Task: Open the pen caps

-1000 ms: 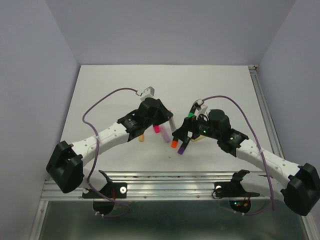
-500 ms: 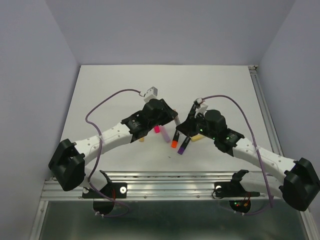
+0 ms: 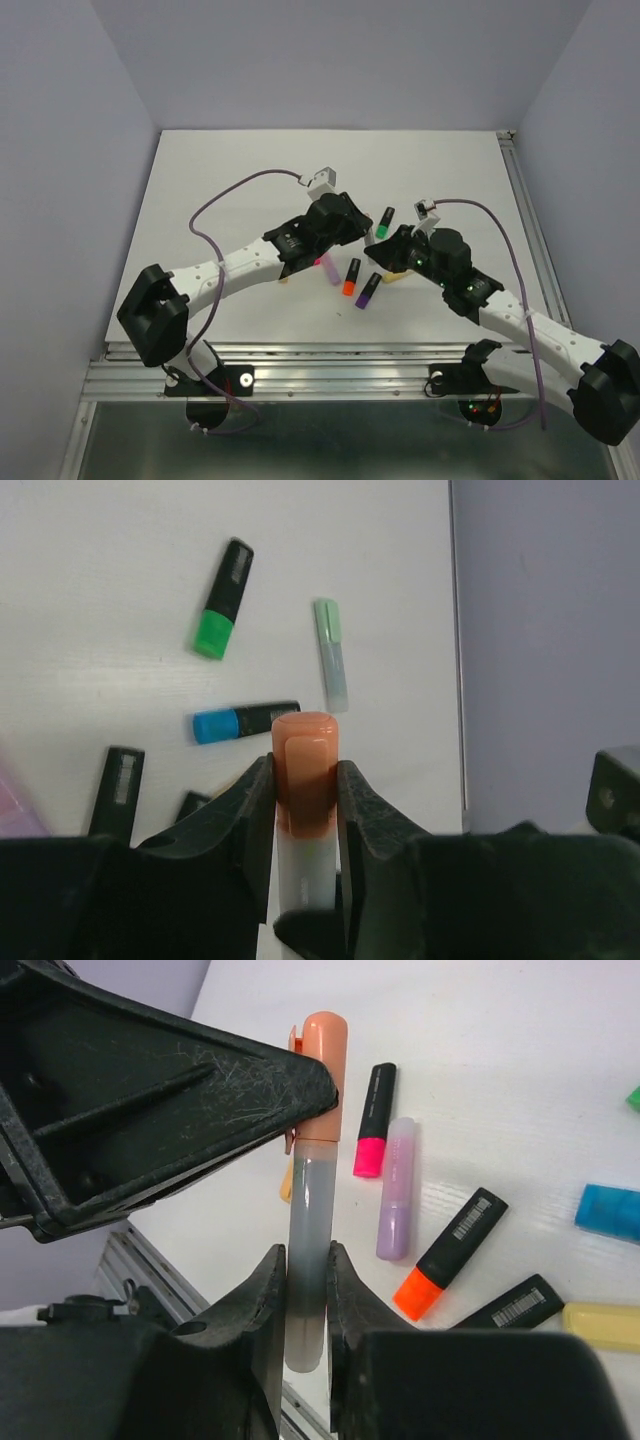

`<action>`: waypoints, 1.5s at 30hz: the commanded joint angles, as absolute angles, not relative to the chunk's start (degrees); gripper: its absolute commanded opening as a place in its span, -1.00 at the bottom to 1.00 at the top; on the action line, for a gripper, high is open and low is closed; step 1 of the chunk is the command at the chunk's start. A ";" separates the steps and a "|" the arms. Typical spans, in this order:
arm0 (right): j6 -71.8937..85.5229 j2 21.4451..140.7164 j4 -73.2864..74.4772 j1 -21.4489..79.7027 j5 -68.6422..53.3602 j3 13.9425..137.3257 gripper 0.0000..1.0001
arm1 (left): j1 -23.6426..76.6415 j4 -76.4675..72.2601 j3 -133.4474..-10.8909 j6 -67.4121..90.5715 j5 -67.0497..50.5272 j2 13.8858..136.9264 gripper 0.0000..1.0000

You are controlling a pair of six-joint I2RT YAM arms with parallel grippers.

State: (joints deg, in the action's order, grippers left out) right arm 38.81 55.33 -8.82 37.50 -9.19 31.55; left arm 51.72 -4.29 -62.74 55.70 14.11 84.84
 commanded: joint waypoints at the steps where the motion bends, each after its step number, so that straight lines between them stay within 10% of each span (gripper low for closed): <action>1: 48.24 50.72 -19.33 41.92 -35.76 27.52 -0.99 | 47.38 -13.45 -70.29 54.14 29.18 91.05 -1.00; 8: 49.75 44.48 -14.08 42.19 -34.47 27.50 -0.99 | 42.63 -11.87 -76.64 54.49 28.05 98.08 -1.00; 18: 42.90 52.19 8.34 42.01 -0.41 38.39 -0.99 | 37.18 -7.84 -82.08 39.23 19.79 103.69 -1.00; 45: 25.23 117.94 1.67 23.29 4.13 85.34 -0.97 | 31.64 12.22 -111.80 29.27 12.83 134.29 -1.00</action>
State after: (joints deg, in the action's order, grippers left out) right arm 27.31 115.59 2.31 23.68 5.10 80.18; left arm 32.12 10.66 -108.92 31.00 13.30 134.19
